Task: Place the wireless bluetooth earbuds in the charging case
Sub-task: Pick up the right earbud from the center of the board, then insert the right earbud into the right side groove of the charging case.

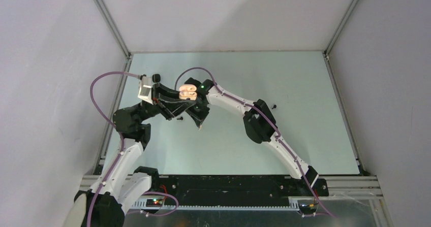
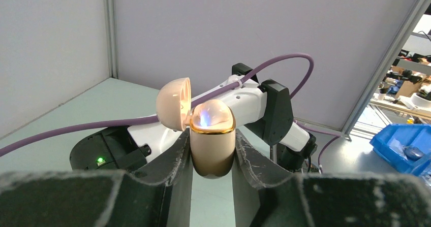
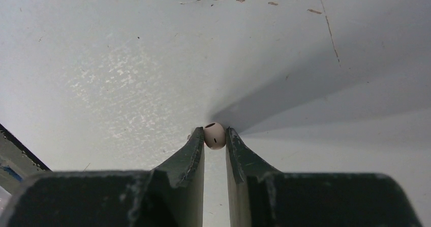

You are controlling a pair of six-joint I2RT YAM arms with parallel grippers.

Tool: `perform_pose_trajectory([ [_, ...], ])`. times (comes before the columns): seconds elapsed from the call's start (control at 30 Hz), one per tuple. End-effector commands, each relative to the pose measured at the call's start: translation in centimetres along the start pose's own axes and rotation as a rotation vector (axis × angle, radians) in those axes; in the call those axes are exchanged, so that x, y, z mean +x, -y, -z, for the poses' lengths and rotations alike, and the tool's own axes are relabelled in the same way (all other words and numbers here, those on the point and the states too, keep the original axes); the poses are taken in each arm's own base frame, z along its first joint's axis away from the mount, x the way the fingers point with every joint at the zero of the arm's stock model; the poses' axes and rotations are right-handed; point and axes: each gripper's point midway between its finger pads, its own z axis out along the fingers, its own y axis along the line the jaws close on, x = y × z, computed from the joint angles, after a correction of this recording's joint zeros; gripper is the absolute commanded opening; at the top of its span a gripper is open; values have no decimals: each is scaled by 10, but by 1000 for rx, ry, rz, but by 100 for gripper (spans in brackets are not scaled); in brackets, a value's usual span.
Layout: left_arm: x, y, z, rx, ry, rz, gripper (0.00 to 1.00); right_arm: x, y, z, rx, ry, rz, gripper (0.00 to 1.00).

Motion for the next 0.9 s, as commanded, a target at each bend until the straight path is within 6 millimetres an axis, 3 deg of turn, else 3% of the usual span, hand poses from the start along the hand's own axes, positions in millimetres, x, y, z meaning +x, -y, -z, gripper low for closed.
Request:
perform_pose_trajectory([
  [0.0,-4,5,2,10,14,-28,5,-18,2,27,55,77,73,5],
  [0.1,-5,5,2,6,17,-26,5,-35,4,65,66,175,75,4],
  [0.27,-8,4,2,0,34,-24,5,-54,10,164,136,395,65,3],
  [0.3,-9,3,1,-6,42,-17,5,-54,12,176,155,423,63,3],
  [0.43,-8,1,0,-15,67,9,5,-47,20,246,306,573,90,2],
  [0.5,-6,0,-3,-12,69,28,5,-34,13,289,386,663,123,3],
  [0.63,-1,0,-12,5,67,73,5,-23,4,355,571,832,191,3],
  [0.77,8,-2,-21,20,43,121,5,-7,-16,406,673,958,248,2],
  [0.87,14,-6,-26,24,24,153,5,3,-31,427,677,1001,274,1],
])
